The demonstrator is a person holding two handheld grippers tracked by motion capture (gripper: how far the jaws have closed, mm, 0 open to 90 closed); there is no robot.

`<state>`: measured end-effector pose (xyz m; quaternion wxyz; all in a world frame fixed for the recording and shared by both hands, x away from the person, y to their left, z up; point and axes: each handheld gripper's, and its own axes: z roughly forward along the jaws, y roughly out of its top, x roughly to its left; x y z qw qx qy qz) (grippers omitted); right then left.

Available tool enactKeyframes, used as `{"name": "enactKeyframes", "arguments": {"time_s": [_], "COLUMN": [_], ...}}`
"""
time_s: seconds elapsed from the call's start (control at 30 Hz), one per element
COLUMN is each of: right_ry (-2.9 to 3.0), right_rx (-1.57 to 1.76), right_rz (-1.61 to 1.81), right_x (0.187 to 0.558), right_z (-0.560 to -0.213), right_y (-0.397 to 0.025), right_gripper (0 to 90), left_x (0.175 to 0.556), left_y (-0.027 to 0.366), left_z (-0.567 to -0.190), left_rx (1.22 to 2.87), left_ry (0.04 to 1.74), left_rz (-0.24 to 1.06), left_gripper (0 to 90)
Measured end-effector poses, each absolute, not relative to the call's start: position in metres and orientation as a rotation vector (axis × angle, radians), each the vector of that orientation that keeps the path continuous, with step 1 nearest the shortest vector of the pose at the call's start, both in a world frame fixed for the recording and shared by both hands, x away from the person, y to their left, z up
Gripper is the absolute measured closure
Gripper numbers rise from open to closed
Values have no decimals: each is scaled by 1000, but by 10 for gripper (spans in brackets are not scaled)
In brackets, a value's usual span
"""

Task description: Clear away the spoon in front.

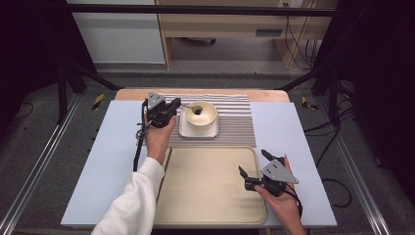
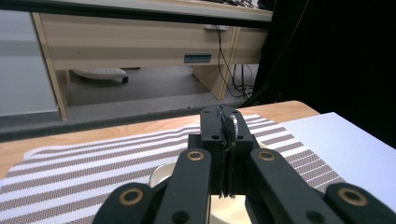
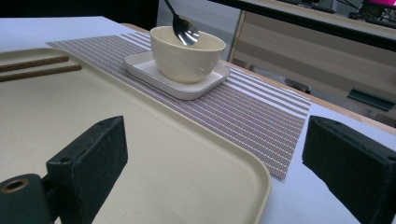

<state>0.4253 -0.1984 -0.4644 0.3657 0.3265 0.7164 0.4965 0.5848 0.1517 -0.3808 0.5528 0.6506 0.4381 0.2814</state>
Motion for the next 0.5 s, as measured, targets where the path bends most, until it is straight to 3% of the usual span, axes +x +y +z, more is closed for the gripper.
{"name": "enactKeyframes", "arguments": {"time_s": [0.5], "right_ry": [1838], "right_rx": [841], "right_rz": [1273], "right_x": [425], "right_z": [-464], "right_y": [-199], "right_gripper": [68], "left_x": [574], "left_y": [156], "left_z": [-361], "left_rx": [1503], "left_ry": [997], "left_rz": [662], "left_gripper": [886]}}
